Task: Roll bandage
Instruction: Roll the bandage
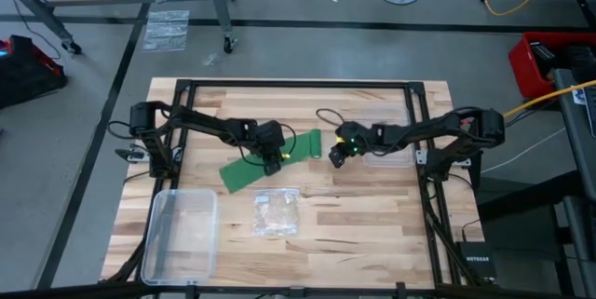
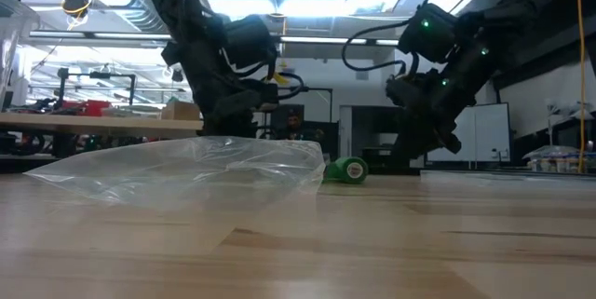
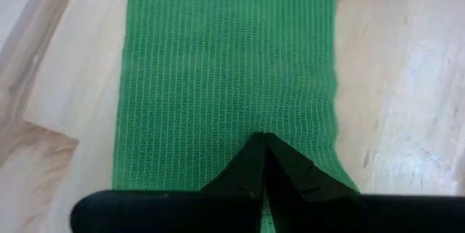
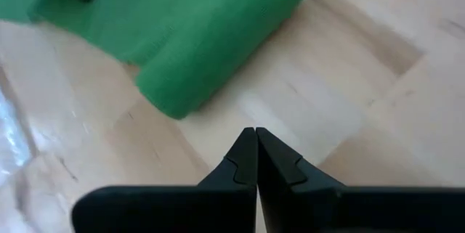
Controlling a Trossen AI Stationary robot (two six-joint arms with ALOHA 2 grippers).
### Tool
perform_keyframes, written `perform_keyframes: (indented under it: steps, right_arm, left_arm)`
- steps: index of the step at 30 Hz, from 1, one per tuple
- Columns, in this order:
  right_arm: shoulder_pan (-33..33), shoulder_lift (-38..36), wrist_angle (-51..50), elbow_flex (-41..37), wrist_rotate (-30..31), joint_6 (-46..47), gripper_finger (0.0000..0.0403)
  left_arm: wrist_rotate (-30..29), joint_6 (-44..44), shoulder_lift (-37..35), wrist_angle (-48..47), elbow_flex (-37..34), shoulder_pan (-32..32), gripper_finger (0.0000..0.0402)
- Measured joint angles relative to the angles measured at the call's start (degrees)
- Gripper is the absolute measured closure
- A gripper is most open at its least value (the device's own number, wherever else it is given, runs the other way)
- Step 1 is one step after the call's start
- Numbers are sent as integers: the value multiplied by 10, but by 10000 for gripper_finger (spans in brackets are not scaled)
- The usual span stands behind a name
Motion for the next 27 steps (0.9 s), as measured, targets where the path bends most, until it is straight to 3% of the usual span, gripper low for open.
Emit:
perform_keyframes:
  steps: [12,19,27]
  right_arm:
    - [18,89,119,0,55,34,402]
    - [17,102,161,0,73,35,402]
    - [17,102,161,43,42,24,402]
  left_arm:
    - [-4,-26,0,-25,0,12,400]
    - [-6,-27,0,-25,0,11,400]
    - [-6,-28,1,-24,-1,11,400]
